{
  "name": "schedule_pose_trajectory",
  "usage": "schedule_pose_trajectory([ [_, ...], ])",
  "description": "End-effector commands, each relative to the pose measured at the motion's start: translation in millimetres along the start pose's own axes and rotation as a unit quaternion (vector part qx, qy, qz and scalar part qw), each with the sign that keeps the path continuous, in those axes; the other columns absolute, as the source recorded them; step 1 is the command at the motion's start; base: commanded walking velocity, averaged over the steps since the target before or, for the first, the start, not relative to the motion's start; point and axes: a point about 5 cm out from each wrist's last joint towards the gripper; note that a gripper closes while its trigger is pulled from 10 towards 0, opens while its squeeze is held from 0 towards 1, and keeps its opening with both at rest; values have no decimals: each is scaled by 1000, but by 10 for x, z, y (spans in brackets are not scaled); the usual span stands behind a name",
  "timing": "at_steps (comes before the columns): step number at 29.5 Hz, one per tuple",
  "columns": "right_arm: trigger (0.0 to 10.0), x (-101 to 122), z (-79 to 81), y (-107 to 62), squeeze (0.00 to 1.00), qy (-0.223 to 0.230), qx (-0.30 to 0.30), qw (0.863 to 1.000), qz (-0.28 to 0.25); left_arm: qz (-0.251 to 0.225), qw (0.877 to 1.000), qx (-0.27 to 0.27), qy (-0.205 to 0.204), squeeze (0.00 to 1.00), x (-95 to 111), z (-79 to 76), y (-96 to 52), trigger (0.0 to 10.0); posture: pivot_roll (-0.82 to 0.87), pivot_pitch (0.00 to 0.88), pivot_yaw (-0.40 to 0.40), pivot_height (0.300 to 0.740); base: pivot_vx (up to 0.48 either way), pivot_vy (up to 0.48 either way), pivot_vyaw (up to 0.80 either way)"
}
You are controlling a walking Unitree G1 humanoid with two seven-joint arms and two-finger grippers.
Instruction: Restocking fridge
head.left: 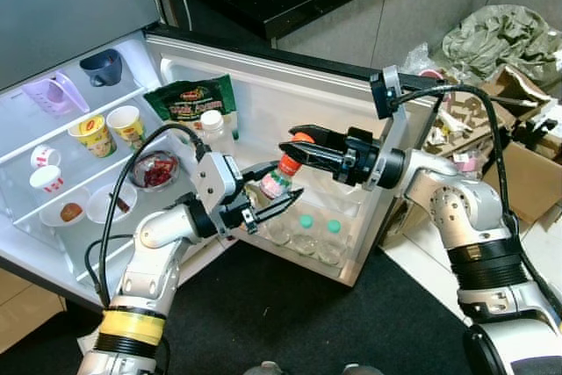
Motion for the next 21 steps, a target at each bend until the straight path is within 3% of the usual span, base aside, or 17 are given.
schedule_pose_trajectory([
  [1,0,12,1,1,0,4,-1,1000,0,-6,1000,-2,3,0,18,10,6,10000,-106,78,4,740,0,0,0],
  [12,0,-44,38,33,0,9,11,1000,10,-12,1000,4,6,0,32,20,11,10000,-101,71,-1,740,0,0,0],
  [16,0,-41,24,41,0,12,5,1000,10,-23,999,31,-8,0,57,95,53,10000,-101,92,-5,740,0,0,0],
  [17,0,-42,18,45,0,11,1,1000,12,-30,999,36,-24,639,66,107,61,10000,-105,89,-2,740,0,0,0],
  [18,0,-38,14,48,0,10,-2,1000,12,-33,998,30,-40,1000,64,101,67,10000,-102,109,-6,740,0,0,0],
  [21,0,-20,-19,42,0,10,-20,1000,6,-30,998,25,-49,1000,54,91,67,10000,-107,113,-3,740,0,0,0],
])
Point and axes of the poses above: a point about 5 cm out from each wrist's last joint towards the gripper, its own y axis pointing out of the wrist towards the gripper, its own x axis along the axis of the wrist's last joint, z = x × y
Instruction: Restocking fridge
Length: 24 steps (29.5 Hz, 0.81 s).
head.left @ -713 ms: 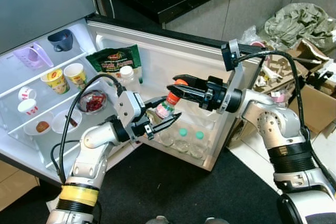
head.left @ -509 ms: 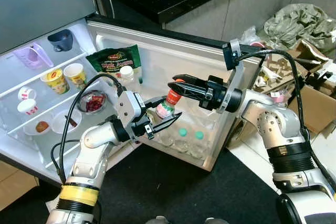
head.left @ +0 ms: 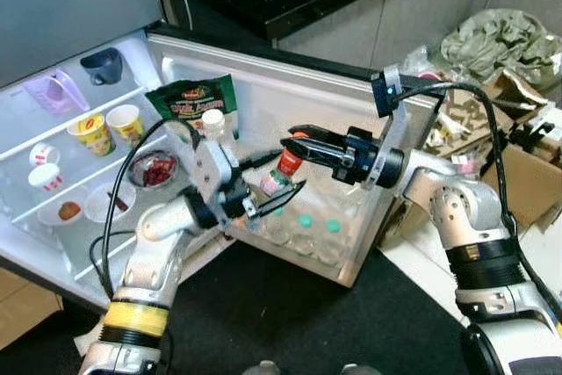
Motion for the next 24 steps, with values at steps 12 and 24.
schedule_pose_trajectory([
  [12,0,24,-163,-52,0,-24,-80,996,-19,24,997,-11,-68,1000,-112,-36,-231,10000,-107,121,15,740,0,0,0],
  [24,0,212,-307,57,0,-88,-145,984,-61,75,975,20,-210,1000,-329,-173,-990,10000,-78,137,26,740,0,0,0],
])
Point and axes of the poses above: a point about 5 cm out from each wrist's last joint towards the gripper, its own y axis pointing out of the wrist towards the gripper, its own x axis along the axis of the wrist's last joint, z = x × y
